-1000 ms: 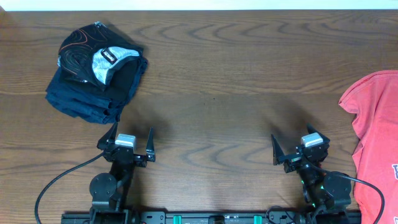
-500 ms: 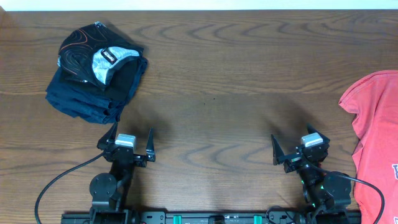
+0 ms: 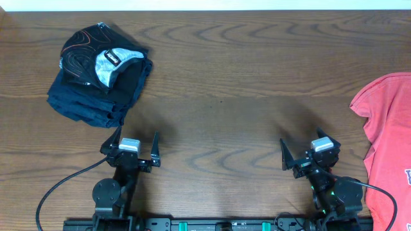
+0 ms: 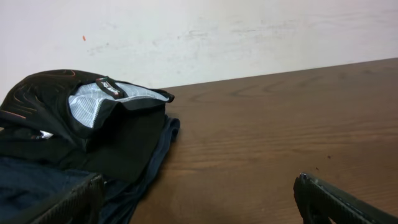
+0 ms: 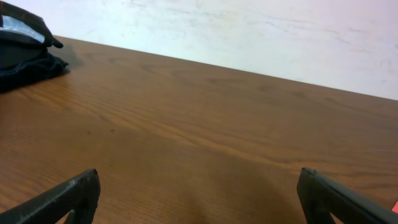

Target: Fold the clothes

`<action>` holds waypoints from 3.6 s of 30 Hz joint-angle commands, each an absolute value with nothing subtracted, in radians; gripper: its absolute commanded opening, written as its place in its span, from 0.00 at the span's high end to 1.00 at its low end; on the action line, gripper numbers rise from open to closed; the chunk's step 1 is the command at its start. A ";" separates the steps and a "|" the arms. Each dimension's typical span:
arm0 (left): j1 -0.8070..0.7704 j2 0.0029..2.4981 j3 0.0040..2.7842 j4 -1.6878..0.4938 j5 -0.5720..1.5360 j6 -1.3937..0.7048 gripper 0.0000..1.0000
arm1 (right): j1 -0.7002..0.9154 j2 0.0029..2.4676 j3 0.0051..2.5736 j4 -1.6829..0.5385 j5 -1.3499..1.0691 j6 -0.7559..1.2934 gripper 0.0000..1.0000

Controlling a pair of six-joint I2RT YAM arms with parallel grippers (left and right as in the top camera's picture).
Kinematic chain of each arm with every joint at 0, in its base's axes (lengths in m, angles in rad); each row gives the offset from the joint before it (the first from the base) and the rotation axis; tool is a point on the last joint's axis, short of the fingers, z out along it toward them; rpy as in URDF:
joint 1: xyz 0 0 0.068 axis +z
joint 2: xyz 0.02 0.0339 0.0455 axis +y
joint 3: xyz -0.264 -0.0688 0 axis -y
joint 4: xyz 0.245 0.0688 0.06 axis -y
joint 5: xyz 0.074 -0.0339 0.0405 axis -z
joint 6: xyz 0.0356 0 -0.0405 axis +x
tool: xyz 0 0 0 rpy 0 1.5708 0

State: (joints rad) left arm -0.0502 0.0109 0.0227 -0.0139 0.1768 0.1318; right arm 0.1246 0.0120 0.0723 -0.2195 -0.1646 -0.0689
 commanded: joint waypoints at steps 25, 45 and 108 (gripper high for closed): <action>-0.052 0.139 0.032 -0.051 0.366 -0.036 0.02 | 0.112 0.008 0.078 -0.220 -0.253 0.171 0.01; -0.052 0.881 0.936 -0.757 0.403 -0.113 0.02 | 0.096 1.005 0.940 -0.720 -0.263 0.284 0.01; -0.052 1.117 1.268 -0.927 0.441 -0.045 0.02 | -0.102 1.667 1.512 -0.872 -0.027 0.280 0.99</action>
